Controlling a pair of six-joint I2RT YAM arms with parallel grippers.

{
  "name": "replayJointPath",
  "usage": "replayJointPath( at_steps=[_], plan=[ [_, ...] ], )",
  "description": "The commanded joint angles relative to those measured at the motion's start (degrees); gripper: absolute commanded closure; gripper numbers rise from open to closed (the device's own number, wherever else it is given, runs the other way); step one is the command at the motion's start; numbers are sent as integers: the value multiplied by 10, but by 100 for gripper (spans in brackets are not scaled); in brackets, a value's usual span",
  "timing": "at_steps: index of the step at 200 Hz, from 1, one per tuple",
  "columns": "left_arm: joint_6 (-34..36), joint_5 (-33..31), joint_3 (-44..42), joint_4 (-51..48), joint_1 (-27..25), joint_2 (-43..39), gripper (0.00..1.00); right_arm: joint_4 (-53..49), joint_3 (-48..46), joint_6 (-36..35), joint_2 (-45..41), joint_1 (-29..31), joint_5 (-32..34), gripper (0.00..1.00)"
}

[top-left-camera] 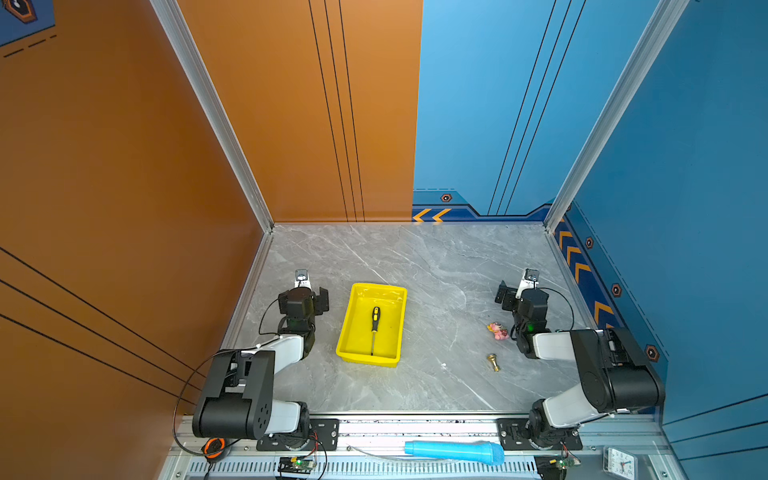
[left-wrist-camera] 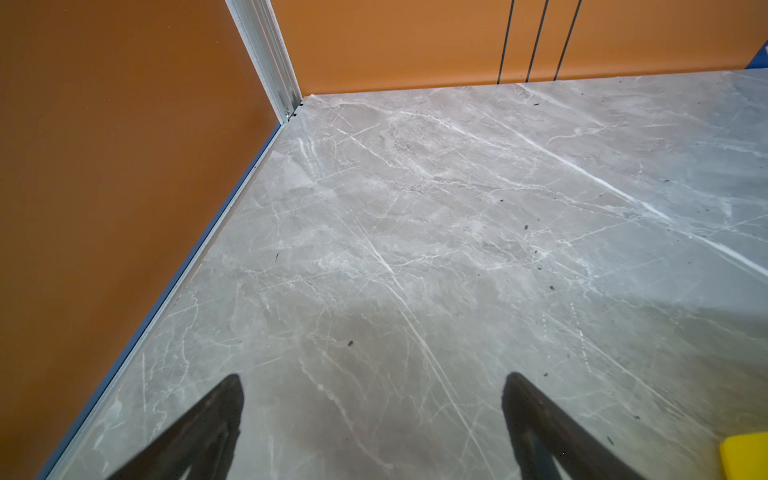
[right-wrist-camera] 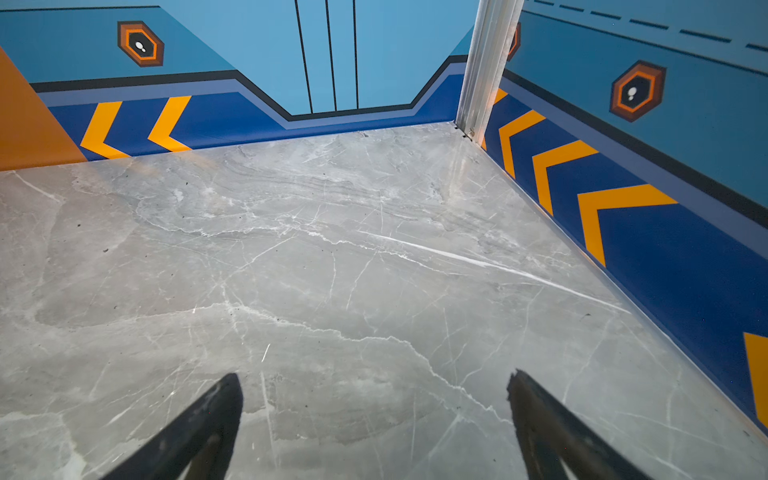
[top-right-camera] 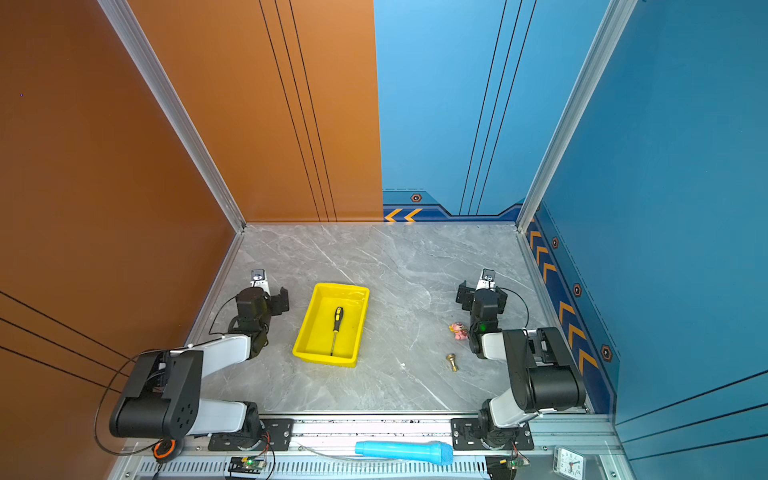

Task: Put the screwdriver in the bin

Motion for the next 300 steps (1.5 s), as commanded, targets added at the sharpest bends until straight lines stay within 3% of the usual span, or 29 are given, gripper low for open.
replayJointPath(
  at_steps=[1, 30, 92, 300],
  plan=[
    [-18, 22, 14, 43, -4, 30, 2, 16, -9, -10, 8, 3, 15, 0],
    [-7, 26, 18, 79, -12, 76, 2, 24, -11, -8, 9, 1, 14, 0],
    [-2, 60, -15, 151, -7, 93, 2, 28, -15, -2, 7, -11, -9, 0],
    [2, 62, -18, 163, -8, 98, 2, 21, -11, -5, 8, -6, -3, 0]
  ],
)
